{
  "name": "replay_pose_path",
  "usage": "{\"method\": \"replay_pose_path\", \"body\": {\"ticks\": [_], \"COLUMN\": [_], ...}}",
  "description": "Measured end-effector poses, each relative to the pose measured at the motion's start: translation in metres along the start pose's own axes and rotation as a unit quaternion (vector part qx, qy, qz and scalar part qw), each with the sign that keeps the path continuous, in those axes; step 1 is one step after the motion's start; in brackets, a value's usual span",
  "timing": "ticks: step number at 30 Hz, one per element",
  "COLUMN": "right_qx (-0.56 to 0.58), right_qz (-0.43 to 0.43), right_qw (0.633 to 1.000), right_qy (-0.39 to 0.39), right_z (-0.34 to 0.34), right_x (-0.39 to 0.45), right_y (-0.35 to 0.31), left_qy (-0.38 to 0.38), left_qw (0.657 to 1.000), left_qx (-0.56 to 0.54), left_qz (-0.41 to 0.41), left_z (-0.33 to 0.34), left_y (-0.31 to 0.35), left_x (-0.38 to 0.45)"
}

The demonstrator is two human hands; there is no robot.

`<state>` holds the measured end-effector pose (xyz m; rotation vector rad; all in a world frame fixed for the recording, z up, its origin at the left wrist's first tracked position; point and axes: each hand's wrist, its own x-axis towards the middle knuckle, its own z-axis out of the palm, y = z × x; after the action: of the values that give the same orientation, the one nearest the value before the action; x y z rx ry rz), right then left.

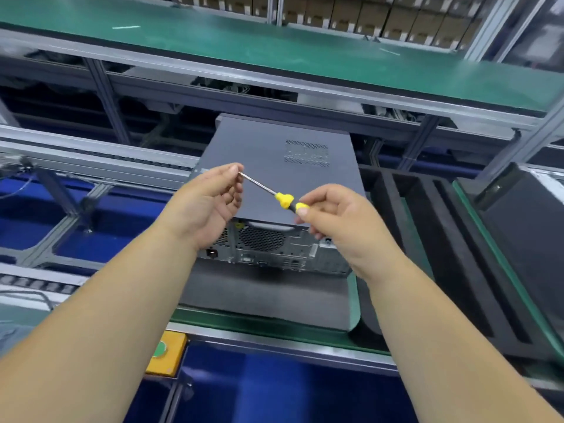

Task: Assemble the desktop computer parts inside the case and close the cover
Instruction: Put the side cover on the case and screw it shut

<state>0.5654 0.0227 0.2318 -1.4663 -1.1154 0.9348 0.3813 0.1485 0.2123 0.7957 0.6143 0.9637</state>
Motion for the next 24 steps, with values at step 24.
{"method": "replay_pose_path", "body": {"ticks": [24], "right_qx": [0.069], "right_qz": [0.238], "right_qw": [0.967], "right_qy": [0.058], "right_z": [0.155], "right_x": [-0.047], "right_y": [0.041], "left_qy": [0.091], "left_qw": [0.961], "left_qx": [0.055], "left_qz": [-0.254], "left_z": [-0.062], "left_y": [-0.042], "left_x": [-0.005]}}
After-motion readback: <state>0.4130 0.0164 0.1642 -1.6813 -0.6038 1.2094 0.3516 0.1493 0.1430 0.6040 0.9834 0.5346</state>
